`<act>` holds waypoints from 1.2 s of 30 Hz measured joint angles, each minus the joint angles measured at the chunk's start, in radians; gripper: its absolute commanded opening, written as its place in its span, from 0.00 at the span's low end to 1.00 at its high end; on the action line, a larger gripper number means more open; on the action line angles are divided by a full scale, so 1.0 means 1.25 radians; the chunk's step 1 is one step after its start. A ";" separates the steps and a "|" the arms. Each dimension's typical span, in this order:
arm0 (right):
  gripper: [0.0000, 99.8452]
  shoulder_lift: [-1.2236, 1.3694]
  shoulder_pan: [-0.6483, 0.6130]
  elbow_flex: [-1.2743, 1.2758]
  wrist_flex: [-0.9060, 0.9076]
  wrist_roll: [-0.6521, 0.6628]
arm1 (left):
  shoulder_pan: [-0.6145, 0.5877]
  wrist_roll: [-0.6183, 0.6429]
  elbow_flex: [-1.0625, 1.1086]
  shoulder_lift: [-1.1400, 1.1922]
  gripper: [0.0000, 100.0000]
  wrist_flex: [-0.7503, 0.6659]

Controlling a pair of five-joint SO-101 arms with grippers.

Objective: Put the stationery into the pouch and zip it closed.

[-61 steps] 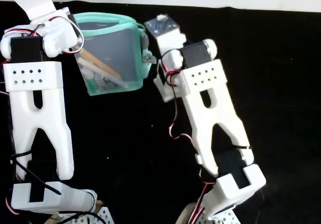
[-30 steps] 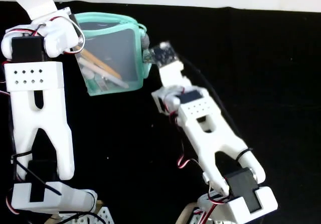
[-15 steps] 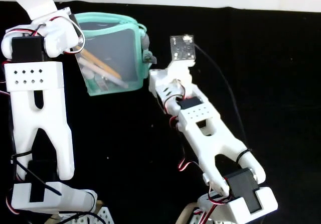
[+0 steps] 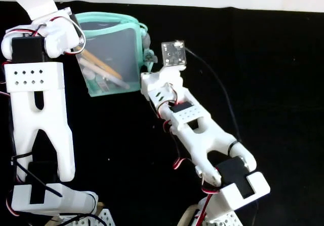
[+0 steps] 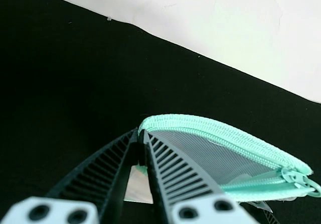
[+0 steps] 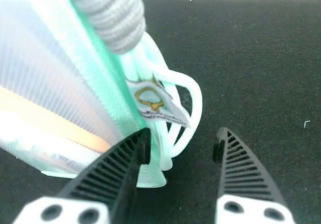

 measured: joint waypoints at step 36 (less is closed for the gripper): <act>0.21 0.087 0.032 -0.137 -0.002 0.000 | 0.000 0.000 0.000 0.000 0.01 0.000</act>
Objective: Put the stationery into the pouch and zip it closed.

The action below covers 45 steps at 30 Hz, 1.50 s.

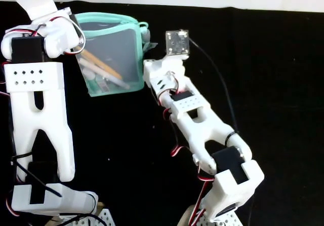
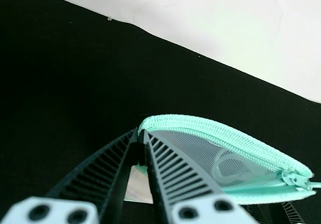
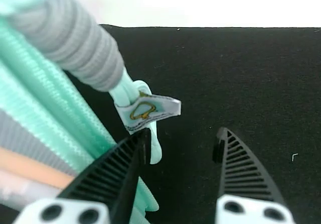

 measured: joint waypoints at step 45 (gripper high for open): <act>0.14 0.039 0.002 0.070 -0.286 0.133 | 0.000 0.000 0.000 0.000 0.01 0.000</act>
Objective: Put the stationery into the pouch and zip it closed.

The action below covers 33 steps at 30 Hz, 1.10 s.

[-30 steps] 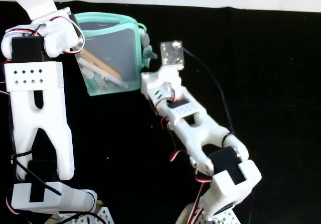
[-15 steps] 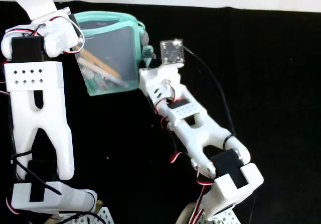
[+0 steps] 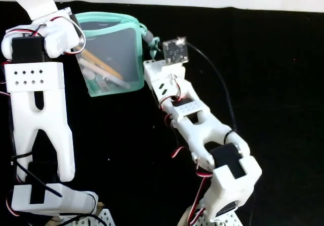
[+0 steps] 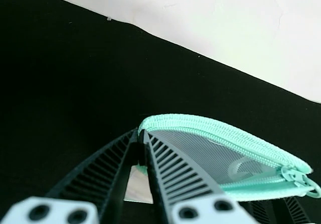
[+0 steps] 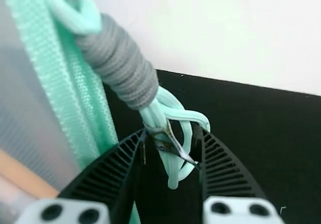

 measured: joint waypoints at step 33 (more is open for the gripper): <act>0.14 0.120 0.034 -0.099 -0.027 0.020 | 0.001 0.000 -0.082 0.085 0.01 0.026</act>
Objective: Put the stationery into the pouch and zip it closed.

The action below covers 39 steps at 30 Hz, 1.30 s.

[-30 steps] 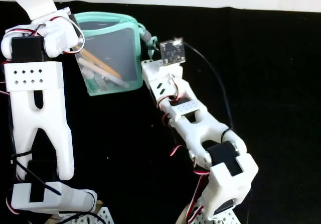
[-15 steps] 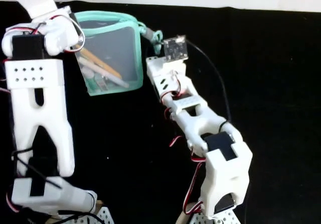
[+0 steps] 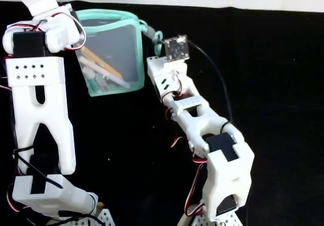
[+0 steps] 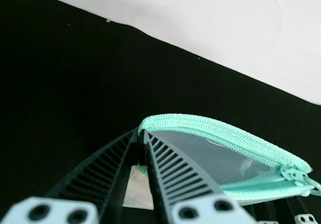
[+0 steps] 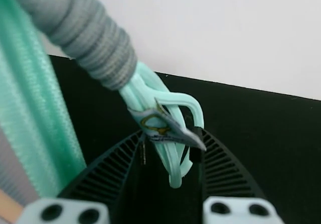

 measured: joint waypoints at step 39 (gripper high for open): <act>0.15 0.099 -0.012 -0.061 0.000 0.032 | 0.015 -0.022 -0.004 -0.039 0.01 0.090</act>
